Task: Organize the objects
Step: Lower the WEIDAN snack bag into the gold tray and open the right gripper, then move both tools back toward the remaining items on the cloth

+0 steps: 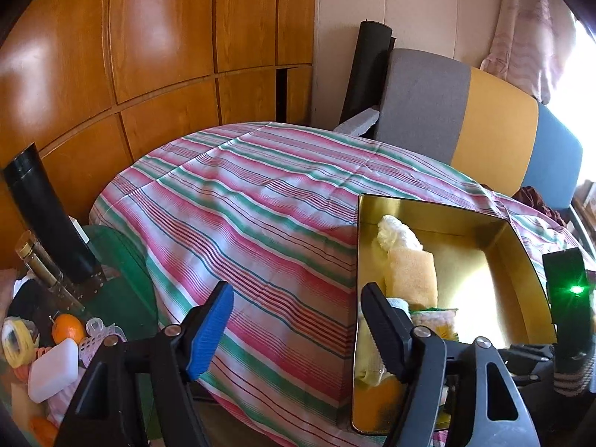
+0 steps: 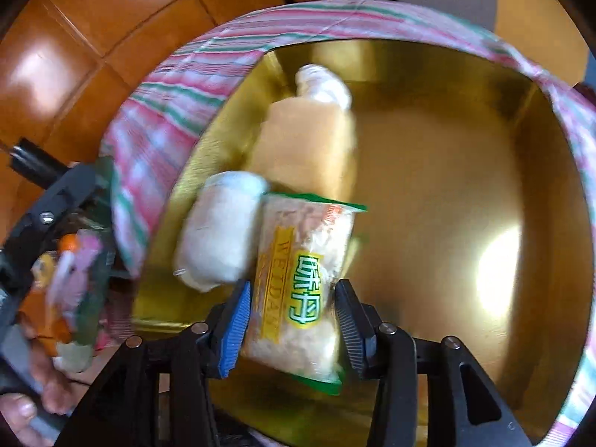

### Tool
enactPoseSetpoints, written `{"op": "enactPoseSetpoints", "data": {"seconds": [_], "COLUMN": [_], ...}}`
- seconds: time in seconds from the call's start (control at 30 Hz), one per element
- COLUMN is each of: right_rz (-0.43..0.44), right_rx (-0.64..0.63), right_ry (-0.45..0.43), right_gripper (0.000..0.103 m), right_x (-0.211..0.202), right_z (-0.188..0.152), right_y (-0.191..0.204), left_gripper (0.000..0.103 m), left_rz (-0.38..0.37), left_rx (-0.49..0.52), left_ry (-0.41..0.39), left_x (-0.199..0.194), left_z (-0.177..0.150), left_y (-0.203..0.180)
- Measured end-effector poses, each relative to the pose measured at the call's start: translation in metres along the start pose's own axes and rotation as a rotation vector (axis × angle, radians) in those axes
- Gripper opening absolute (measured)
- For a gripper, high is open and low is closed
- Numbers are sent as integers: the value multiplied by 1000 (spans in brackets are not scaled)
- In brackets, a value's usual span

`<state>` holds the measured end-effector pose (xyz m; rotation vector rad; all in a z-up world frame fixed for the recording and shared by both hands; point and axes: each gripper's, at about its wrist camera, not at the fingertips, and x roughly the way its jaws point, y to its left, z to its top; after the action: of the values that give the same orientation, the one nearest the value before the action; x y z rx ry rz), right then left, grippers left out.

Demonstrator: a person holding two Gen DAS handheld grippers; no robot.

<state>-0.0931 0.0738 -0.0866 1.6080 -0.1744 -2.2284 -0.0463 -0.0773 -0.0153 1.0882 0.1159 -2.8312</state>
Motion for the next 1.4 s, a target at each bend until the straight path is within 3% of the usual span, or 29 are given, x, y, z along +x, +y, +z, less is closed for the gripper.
{"op": "enactPoseSetpoints", "data": {"seconds": [0.2, 0.67, 1.4], "right_rz": [0, -274, -527], "right_rx": [-3, 87, 378], "right_ry": [-52, -303, -387], "right_gripper": [47, 47, 47], "right_x": [-14, -110, -202], "right_z": [-4, -33, -117], "right_y": [-7, -61, -193], "left_gripper": [75, 75, 75], "left_rz": [-1, -87, -272], "left_rx": [15, 95, 410], "left_ry": [-1, -7, -30], "left_x": [0, -11, -32], "left_z": [-1, -2, -9], "left_y": [-2, -36, -170]}}
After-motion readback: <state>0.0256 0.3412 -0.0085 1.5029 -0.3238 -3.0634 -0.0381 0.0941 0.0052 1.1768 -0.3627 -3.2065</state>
